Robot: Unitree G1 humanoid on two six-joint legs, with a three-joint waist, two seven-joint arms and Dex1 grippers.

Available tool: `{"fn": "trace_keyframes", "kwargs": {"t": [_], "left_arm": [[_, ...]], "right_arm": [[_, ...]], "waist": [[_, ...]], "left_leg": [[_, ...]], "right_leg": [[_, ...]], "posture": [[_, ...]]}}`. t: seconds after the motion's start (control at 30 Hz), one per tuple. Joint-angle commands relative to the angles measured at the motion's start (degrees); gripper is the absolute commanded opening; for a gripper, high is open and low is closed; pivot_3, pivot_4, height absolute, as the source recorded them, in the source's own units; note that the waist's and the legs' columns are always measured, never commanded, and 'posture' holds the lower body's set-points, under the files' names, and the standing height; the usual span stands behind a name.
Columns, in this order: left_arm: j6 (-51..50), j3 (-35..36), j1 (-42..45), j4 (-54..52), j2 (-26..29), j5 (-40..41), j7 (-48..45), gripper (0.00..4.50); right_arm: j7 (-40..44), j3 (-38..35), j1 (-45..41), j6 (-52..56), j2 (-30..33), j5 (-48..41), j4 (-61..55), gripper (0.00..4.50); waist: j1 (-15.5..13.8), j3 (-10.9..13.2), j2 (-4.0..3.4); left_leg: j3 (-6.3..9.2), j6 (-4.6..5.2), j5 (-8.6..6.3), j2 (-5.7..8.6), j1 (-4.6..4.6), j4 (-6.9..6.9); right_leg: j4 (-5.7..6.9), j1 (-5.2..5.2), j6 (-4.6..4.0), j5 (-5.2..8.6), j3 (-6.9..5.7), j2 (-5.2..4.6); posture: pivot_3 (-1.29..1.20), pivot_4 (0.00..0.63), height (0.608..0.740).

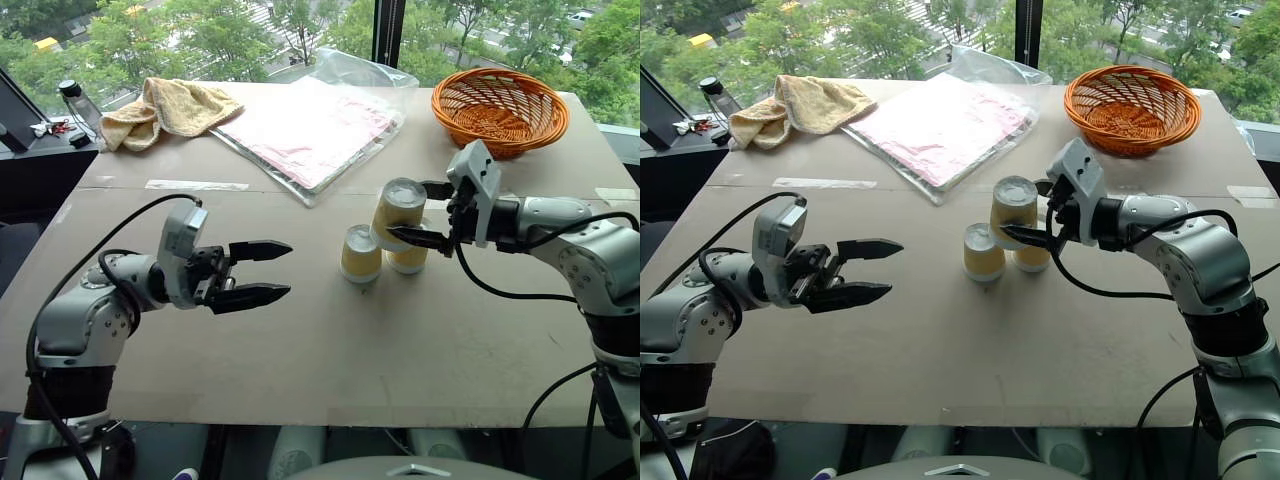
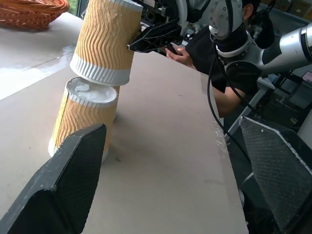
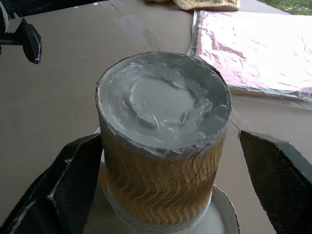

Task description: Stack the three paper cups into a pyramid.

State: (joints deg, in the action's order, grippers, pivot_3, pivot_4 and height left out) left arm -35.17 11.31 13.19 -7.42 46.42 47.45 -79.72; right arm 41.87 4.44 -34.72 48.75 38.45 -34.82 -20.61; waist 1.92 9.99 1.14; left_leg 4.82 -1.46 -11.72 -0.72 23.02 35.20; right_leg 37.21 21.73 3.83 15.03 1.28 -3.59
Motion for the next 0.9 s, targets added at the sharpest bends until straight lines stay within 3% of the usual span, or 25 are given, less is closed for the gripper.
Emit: {"fn": "trace_keyframes", "kwargs": {"t": [0.03,0.33,0.4,0.6,0.8,0.9], "left_arm": [[-0.06,1.45,-0.68,-2.27,-0.51,1.48,0.63,4.50],[0.13,0.04,-1.15,-3.10,-2.55,0.59,2.36,4.50],[1.13,0.05,-1.65,-3.23,-3.17,-0.21,3.10,4.50],[5.06,2.23,-7.17,-3.63,-4.96,-4.27,9.46,4.50],[11.33,4.37,-13.80,3.59,-3.87,-10.63,10.87,4.50],[13.55,3.83,-14.91,6.01,-3.05,-13.27,10.66,4.50]], "right_arm": [[2.53,-7.88,3.91,-1.17,3.29,-4.05,-7.48,4.46],[0.11,-21.53,20.80,0.03,5.32,-12.84,-18.79,4.46],[0.14,-22.50,24.71,-2.03,5.13,-11.81,-20.37,4.46],[2.93,-30.01,47.62,-16.19,-0.56,-4.36,-24.19,4.46],[7.81,-35.87,70.18,-31.16,-7.29,4.48,-22.15,4.46],[9.32,-37.04,76.14,-36.69,-10.28,5.93,-19.69,4.46]], "waist": [[-0.28,0.00,0.00],[-0.31,0.00,0.02],[-0.32,-0.01,0.02],[-1.11,-0.02,0.03],[-1.24,-0.08,0.03],[-1.21,-0.13,0.06]], "left_leg": [[0.01,0.00,0.00,0.00,0.03,-0.01],[0.00,0.00,0.00,-0.01,-0.01,-0.02],[-0.01,0.00,0.00,-0.01,-0.02,-0.01],[-0.02,0.00,-0.01,-0.01,0.00,-0.05],[-0.05,0.00,-0.01,-0.04,-0.13,-0.05],[-0.12,-0.01,-0.01,-0.12,-0.19,-0.05]], "right_leg": [[-0.04,0.00,0.00,0.00,-0.02,0.00],[-0.08,-0.05,0.01,0.00,-0.01,0.00],[-0.08,-0.05,0.01,0.00,0.00,0.00],[-0.14,-0.06,0.02,0.01,0.01,-0.01],[-0.14,-0.12,0.15,0.16,0.02,0.00],[-0.14,-0.14,0.03,0.28,0.05,0.00]], "posture": [[0.00,0.150,0.740],[0.00,0.150,0.740],[0.00,0.150,0.740],[0.00,0.150,0.740],[0.00,0.150,0.740],[0.00,0.150,0.740]]}}
